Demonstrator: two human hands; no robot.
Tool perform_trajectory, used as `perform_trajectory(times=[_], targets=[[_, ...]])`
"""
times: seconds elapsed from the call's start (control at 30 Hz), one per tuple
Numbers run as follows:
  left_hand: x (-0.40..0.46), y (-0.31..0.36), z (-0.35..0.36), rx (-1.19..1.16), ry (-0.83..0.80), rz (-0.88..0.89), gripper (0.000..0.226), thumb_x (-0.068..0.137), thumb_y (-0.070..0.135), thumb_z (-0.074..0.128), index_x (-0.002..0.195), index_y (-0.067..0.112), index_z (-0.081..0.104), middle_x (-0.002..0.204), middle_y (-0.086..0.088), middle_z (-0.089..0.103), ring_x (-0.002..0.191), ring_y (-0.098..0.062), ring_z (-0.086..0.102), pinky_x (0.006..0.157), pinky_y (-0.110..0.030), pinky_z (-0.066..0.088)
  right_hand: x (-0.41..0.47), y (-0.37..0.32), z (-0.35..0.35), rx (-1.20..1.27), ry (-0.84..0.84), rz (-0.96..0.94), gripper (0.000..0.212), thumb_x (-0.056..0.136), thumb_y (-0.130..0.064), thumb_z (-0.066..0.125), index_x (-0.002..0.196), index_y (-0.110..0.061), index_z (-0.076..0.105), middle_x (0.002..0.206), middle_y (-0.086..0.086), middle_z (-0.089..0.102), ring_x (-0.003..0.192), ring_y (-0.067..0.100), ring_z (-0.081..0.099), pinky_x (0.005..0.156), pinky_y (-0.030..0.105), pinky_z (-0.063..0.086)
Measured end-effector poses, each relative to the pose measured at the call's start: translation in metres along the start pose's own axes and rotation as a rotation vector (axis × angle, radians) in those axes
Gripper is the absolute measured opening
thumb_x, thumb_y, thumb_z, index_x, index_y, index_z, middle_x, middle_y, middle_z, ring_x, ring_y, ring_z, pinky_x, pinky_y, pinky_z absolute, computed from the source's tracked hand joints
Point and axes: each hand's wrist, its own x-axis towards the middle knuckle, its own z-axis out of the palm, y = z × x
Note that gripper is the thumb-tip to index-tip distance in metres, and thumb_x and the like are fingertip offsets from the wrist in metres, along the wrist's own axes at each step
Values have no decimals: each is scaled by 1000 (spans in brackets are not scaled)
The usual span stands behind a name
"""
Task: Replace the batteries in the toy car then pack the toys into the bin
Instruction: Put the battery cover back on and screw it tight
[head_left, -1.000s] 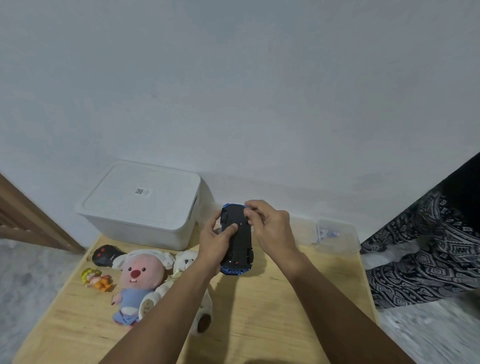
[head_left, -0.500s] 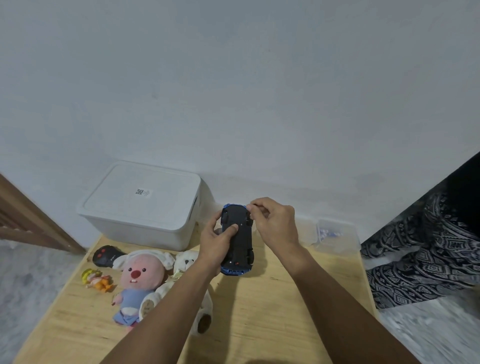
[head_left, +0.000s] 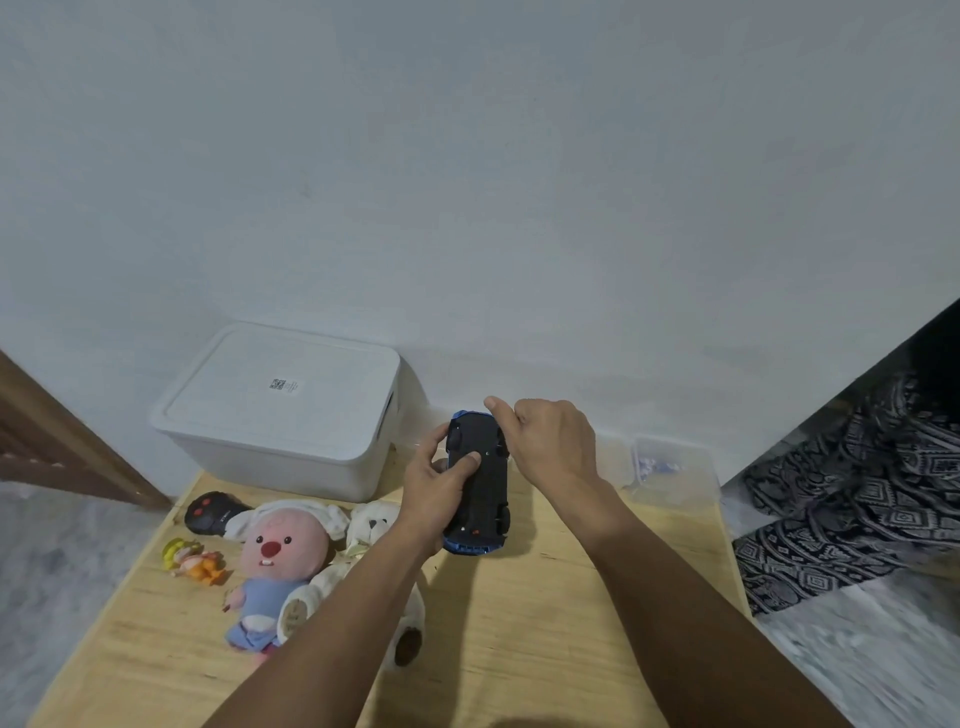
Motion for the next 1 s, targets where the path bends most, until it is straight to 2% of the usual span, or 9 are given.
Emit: perform_trajectory(times=[0.13,0.23,0.3,0.4,0.53,0.67,0.77,0.9,1.0], targets=[[1,-5,-1,14,-11,-16,46,87,4,66,123,31,56,96,-19,72,80,-34,72,71,-44,61,1,-5,-4,-21,-42,34,67,93,-62,36,46,-15,41,47,1,43,52,24,46,51,29,34],[2,-5,-4,-31,-7,-69,45,88,7,66,125,31,56,101,-15,72,85,-34,72,68,-42,60,1,-2,-3,7,-37,103,65,93,-58,41,45,-15,37,46,1,40,49,23,43,46,28,31],[3,-2,-7,-80,-2,-114,39,91,8,60,121,31,58,105,-13,71,85,-32,71,64,-39,59,-1,4,-2,101,21,196,62,92,-54,46,46,-13,39,45,4,48,49,24,52,47,29,42],[6,1,-11,-167,-47,-179,34,95,12,43,124,21,59,101,-15,70,79,-31,67,62,-38,57,-5,12,-3,588,63,415,45,90,-36,60,57,-6,56,59,13,67,51,20,69,57,38,59],[7,0,-17,-287,-35,-358,34,96,32,44,112,12,67,100,-17,65,73,-32,65,60,-39,58,-23,12,-4,1046,-37,584,9,84,-8,70,81,1,67,74,15,72,63,23,73,59,33,61],[10,-7,-18,-253,1,-361,31,98,26,41,118,24,66,107,-18,67,86,-34,65,68,-43,57,-39,10,20,837,-75,487,8,75,-6,71,72,-9,64,66,6,71,64,18,72,65,37,62],[7,-10,-18,-189,4,-348,30,98,24,47,123,17,62,97,-14,64,84,-28,59,73,-39,52,-50,9,39,538,-69,324,16,80,-15,66,72,-26,58,67,-11,65,70,14,68,69,30,55],[4,-17,-21,-95,-31,-416,38,95,35,52,117,6,65,110,-17,69,102,-35,63,85,-47,54,-61,11,54,571,-103,300,29,90,-8,52,86,-30,70,81,-12,69,80,15,69,74,31,56],[1,-22,-22,-160,-51,-472,37,96,29,46,116,3,64,101,-21,71,88,-37,67,85,-50,53,-65,16,64,647,-169,398,32,84,-3,53,92,-23,77,90,-4,76,84,15,71,82,36,58]])
